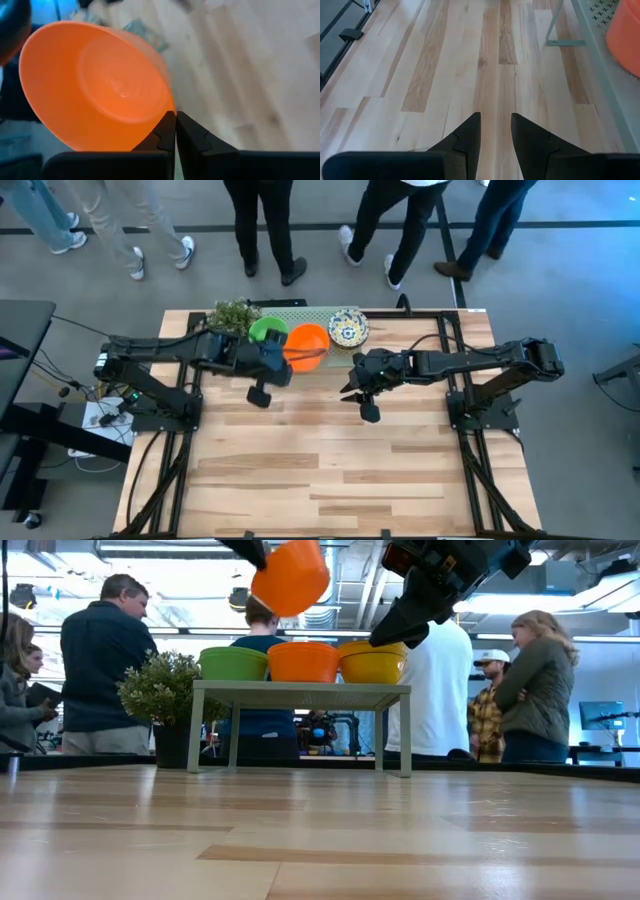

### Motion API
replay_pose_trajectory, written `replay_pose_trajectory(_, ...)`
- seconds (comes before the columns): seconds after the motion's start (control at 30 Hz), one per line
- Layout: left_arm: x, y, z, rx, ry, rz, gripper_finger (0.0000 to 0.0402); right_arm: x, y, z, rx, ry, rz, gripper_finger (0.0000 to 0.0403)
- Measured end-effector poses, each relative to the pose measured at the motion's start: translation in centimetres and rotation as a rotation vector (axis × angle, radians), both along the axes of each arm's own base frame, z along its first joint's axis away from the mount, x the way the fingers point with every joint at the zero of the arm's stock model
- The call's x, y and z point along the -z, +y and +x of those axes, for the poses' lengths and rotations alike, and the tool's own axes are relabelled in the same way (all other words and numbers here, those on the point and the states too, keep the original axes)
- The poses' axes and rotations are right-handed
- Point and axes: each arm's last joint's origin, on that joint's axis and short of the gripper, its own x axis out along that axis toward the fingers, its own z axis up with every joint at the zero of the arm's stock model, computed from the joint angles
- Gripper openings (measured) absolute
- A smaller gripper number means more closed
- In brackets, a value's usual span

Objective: Pick & Place Mini bowls
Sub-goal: Stack the orange bowl on top of the orange bowl on the shelf

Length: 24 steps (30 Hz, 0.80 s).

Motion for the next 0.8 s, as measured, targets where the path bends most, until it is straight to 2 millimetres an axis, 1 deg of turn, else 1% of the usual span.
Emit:
replay_pose_trajectory(0.17,1.6,3.1,0.9,0.013,0.109,0.09,0.0005,0.0,0.0,0.0,0.01,0.001,0.013,0.0103)
replay_pose_trajectory(0.3,3.1,4.9,2.1,0.029,0.195,0.128,0.0005,0.0,0.0,0.0,0.01,0.002,0.013,0.0103)
replay_pose_trajectory(0.43,4.2,5.3,3.0,0.124,0.27,0.179,0.0005,0.0,0.0,0.0,0.01,0.003,0.014,0.0103)
replay_pose_trajectory(0.57,4.5,5.3,3.3,0.208,0.313,0.23,0.0005,0.0,0.0,0.0,0.018,0.004,0.023,0.0103)
replay_pose_trajectory(0.8,4.4,5.4,3.2,0.212,0.341,0.297,0.0007,0.0,0.0,0.0,0.021,0.006,0.028,0.0103)
